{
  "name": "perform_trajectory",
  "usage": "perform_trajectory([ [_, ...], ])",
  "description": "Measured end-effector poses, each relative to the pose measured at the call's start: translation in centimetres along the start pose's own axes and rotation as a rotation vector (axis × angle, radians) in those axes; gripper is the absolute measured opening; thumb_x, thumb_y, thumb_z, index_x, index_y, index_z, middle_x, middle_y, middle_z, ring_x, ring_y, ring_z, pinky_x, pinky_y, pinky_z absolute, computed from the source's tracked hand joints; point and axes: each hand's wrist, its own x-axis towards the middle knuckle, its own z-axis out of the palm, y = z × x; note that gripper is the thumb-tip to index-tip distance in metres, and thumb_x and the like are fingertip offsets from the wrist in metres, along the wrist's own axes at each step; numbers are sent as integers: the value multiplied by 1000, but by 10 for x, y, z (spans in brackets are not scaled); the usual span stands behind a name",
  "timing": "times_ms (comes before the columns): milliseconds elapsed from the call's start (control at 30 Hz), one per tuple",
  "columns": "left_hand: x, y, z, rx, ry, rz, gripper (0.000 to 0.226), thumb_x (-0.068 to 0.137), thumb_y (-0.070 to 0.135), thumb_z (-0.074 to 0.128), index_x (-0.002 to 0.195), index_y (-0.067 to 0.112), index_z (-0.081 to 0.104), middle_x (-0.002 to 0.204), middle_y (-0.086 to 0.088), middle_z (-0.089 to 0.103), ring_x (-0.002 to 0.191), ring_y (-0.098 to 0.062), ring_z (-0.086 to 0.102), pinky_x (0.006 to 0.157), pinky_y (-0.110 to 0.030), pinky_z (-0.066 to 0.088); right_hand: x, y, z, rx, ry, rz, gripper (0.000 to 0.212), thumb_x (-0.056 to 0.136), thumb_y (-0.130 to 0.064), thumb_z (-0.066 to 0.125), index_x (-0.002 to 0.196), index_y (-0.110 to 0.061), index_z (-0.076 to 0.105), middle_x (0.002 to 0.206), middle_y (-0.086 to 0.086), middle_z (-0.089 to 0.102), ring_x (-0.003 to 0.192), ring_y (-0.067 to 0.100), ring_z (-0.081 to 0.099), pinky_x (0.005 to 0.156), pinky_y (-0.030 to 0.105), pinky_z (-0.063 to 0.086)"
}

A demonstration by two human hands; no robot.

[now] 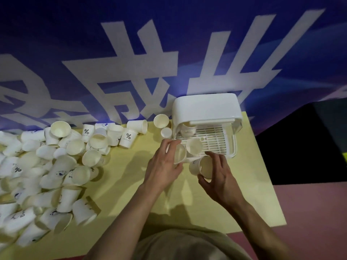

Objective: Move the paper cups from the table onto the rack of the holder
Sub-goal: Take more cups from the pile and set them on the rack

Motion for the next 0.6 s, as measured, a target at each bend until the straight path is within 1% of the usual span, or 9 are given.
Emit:
perform_trajectory([
  [133,17,29,18,-19,24,14,70,81,29,77,141,28,40,140,6,36,97,-20,64,66,-27,50,-10,32,-23,60,-4,60,72,81,-19,81,143,-25,45,130,1,45,106,22,58,77,38,60],
  [267,35,47,33,-33,25,-24,70,83,28,77,141,32,39,139,9,36,105,-20,63,72,-34,57,-13,59,-41,86,-7,63,69,81,-17,81,141,-24,48,133,2,44,108,23,59,78,38,61],
  [333,43,52,41,-34,14,-35,69,83,27,78,140,33,39,139,10,37,107,-20,61,72,-34,56,-12,70,-50,94,-6,48,69,81,-17,81,141,-23,48,135,2,43,111,23,58,80,36,61],
  [433,51,58,54,7,-3,-58,69,82,27,79,138,31,41,136,9,40,110,-21,60,74,-32,53,-10,85,-61,114,-6,48,67,83,-20,79,141,-26,47,138,0,41,113,22,58,82,36,60],
  [533,58,57,66,47,-29,-80,70,79,26,81,138,29,42,134,5,44,118,-22,56,81,-34,53,-6,96,-68,126,2,54,66,84,-23,78,142,-29,46,138,-4,40,112,20,58,77,36,61],
  [600,61,56,75,53,-49,-98,71,78,26,83,138,26,45,134,2,46,119,-24,56,87,-37,53,-2,104,-72,119,5,59,65,85,-25,77,142,-29,45,139,-4,40,113,20,58,76,36,61],
])
